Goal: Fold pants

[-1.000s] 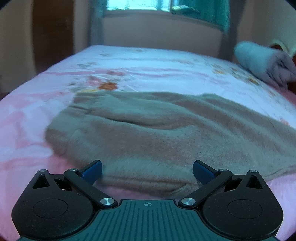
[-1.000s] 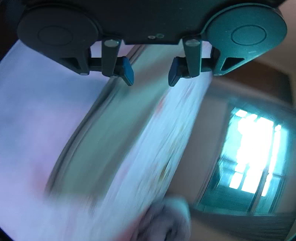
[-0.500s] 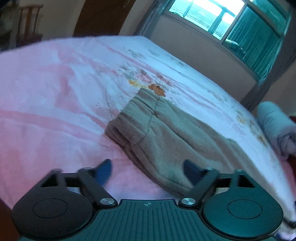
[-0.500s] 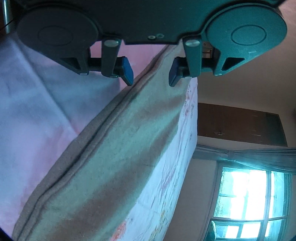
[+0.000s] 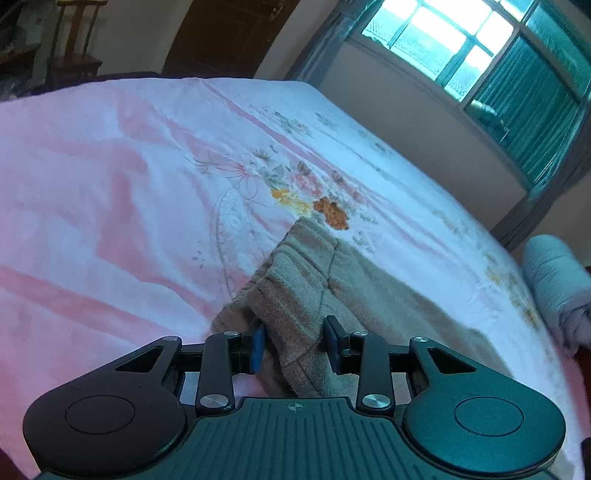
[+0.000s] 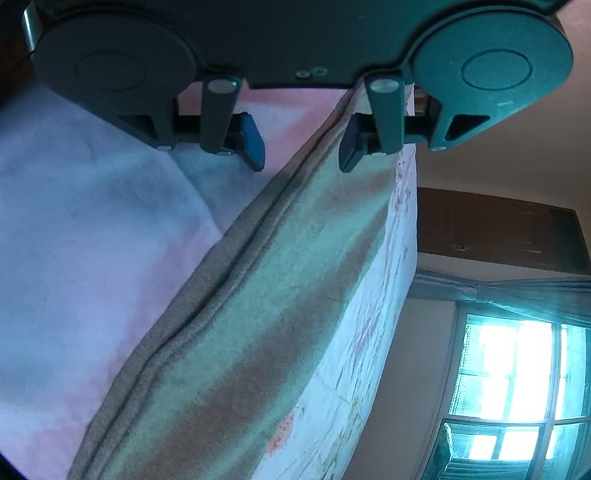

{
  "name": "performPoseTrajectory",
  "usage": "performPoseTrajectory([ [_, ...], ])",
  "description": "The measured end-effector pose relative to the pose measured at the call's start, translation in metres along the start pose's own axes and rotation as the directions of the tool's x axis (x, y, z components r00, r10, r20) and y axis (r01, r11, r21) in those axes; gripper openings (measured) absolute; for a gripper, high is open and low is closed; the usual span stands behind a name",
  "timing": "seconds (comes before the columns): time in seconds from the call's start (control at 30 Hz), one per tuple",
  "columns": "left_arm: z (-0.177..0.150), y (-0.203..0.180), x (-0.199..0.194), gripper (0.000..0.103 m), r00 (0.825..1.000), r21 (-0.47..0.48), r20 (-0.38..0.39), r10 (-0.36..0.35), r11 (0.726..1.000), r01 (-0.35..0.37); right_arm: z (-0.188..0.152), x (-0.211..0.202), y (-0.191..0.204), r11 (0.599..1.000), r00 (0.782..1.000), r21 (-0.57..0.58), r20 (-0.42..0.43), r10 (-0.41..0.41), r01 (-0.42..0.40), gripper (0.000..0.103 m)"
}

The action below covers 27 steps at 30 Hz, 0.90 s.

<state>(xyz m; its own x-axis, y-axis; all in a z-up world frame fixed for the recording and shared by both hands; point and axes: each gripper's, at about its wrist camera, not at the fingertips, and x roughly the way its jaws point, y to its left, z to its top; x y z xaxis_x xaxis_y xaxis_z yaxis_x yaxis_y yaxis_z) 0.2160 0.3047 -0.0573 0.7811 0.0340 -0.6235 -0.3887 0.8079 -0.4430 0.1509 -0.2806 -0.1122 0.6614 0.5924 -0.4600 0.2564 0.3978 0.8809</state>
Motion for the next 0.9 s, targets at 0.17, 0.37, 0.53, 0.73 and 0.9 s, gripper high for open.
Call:
performPoseTrajectory([
  [0.17,-0.002,-0.003,-0.006,0.036,1.0,-0.007,0.025,-0.015,1.0,0.016,-0.003,0.002,0.005,1.0,1.0,-0.005,-0.013,0.004,-0.004,0.037],
  [0.37,0.028,-0.008,-0.015,0.023,0.983,-0.017,0.096,-0.156,0.987,0.158,-0.004,0.0,0.006,1.0,1.0,-0.007,-0.021,0.007,-0.007,0.037],
  [0.53,0.021,0.015,0.02,0.023,0.997,0.022,-0.064,-0.032,0.999,0.034,-0.005,0.001,0.001,1.0,1.0,0.008,-0.017,0.021,-0.021,0.038],
  [0.73,0.016,0.02,0.018,0.023,0.997,0.038,-0.05,-0.062,0.997,0.063,-0.006,0.012,0.003,0.999,0.999,0.021,-0.026,0.046,-0.046,0.038],
  [0.9,0.024,0.017,0.009,0.023,0.993,0.043,0.031,-0.114,0.993,0.112,-0.006,0.014,0.011,0.996,0.996,0.026,-0.024,0.085,-0.084,0.039],
])
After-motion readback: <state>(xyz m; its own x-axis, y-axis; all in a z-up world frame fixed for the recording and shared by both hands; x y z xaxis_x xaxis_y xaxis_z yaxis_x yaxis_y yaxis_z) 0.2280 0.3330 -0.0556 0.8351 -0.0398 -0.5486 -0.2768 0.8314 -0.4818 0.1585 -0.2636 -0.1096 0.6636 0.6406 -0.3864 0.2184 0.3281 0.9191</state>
